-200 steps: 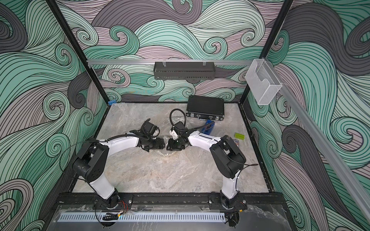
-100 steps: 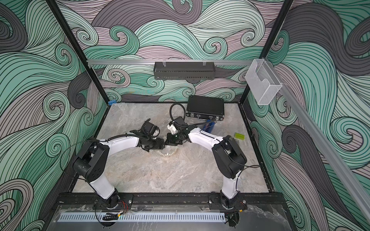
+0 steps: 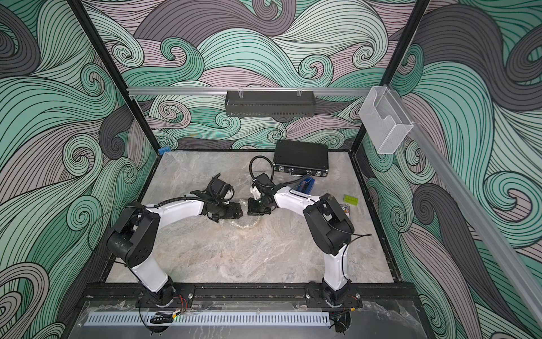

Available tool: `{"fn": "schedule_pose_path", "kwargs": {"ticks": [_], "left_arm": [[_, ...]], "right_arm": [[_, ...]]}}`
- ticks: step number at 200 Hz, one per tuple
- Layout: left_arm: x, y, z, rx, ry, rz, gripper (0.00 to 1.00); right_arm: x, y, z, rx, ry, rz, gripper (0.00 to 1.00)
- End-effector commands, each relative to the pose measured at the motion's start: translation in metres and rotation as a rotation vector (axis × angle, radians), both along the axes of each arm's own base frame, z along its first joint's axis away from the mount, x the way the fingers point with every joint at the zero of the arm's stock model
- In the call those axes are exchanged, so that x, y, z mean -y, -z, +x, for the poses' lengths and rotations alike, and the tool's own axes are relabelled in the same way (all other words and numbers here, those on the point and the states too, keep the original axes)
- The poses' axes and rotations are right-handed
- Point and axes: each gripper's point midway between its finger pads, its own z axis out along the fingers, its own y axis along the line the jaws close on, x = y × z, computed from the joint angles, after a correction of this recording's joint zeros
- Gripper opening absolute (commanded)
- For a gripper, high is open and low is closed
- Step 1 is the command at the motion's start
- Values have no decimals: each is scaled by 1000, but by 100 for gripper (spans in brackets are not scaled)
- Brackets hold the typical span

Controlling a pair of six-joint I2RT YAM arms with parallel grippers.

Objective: Wrap bowls in bubble wrap
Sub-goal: Wrap the bowl in bubble wrap.

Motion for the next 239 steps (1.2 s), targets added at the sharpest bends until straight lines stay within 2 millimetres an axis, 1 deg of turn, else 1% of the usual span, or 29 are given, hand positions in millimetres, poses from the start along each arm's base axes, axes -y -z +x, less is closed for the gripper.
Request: {"fn": "schedule_pose_path", "kwargs": {"ticks": [1, 24, 36, 44, 58, 77, 102, 125, 146, 175, 209, 226, 239], "left_arm": [[-1, -18, 12, 33, 5, -4, 85], [3, -27, 19, 61, 22, -12, 89], [3, -28, 24, 74, 30, -11, 90], [2, -24, 27, 74, 32, -6, 89], [2, -17, 32, 62, 36, -3, 86], [5, -8, 33, 49, 60, -9, 80], [-1, 2, 36, 43, 37, 1, 72], [-3, 9, 39, 30, 18, 0, 67], [-3, 14, 36, 21, 15, -11, 66], [-6, 14, 32, 19, 13, -9, 65], [-3, 11, 25, 20, 15, -41, 64], [-6, 12, 23, 20, 14, -33, 64], [-6, 10, 24, 22, 14, -33, 64]], "right_arm": [[18, 26, 0, -32, 29, -88, 8], [17, 29, 0, -40, 28, -86, 8], [17, 31, -1, -43, 22, -86, 7], [17, 31, -1, -44, 23, -86, 7], [17, 31, -2, -47, 23, -84, 7], [16, 30, -3, -48, 20, -80, 7], [17, 28, -3, -47, 19, -76, 7], [16, 25, -4, -47, 19, -66, 8], [16, 19, -7, -39, 13, -56, 8], [17, 3, -9, -13, 9, -32, 11], [18, -31, -10, 50, 5, 18, 27], [26, -50, -9, 93, 15, 44, 32], [40, -63, -5, 141, 27, 49, 36]]}}
